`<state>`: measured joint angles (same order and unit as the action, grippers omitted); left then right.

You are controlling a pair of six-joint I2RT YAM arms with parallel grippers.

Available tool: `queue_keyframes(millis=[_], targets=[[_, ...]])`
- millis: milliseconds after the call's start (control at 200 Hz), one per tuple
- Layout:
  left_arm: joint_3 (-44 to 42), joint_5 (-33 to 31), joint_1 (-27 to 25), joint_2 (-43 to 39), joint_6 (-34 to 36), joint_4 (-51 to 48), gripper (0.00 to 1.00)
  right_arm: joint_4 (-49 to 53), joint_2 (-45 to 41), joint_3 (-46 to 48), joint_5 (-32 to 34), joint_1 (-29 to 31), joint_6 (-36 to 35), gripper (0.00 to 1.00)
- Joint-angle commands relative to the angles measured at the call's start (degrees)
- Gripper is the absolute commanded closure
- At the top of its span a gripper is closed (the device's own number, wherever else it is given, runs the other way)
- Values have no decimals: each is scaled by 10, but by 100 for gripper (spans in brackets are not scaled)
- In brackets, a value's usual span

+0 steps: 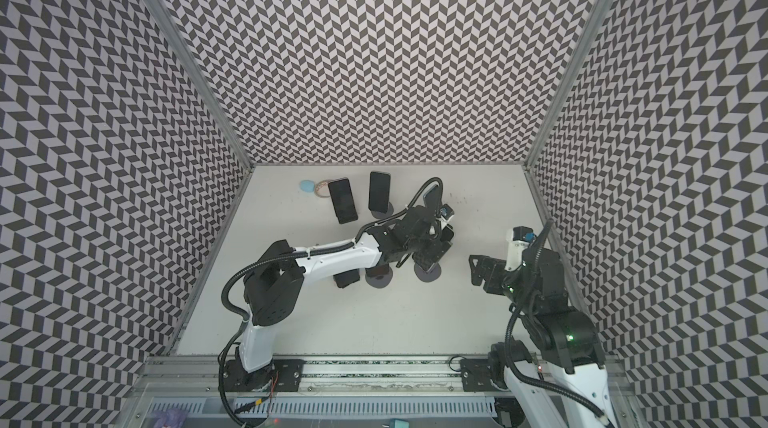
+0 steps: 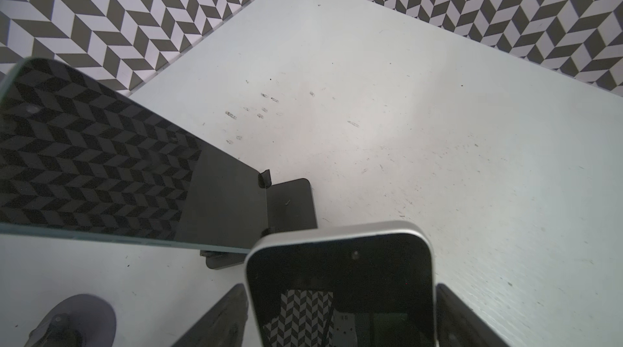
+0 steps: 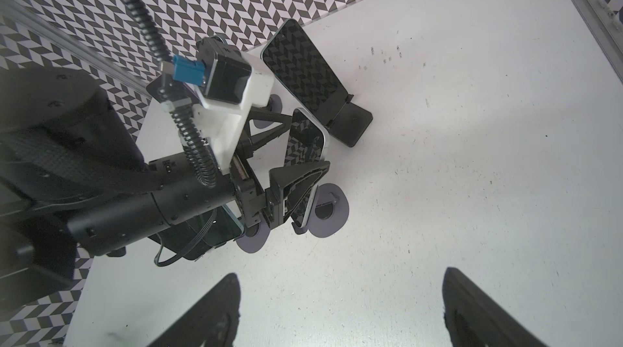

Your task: Remove the phone from the phone stand

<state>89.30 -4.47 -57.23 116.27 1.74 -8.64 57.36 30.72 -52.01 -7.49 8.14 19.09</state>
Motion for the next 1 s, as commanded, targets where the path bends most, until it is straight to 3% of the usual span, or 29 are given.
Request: queue_keyframes(millis=[0, 381, 991], targets=[[6, 16, 4, 12, 1, 4, 15, -27, -2, 3, 1, 3, -1, 9], [5, 21, 5, 17, 1, 6, 15, -26, -3, 4, 1, 3, -2, 9], [6, 35, 7, 16, 1, 6, 25, -26, -3, 4, 1, 3, -3, 9]])
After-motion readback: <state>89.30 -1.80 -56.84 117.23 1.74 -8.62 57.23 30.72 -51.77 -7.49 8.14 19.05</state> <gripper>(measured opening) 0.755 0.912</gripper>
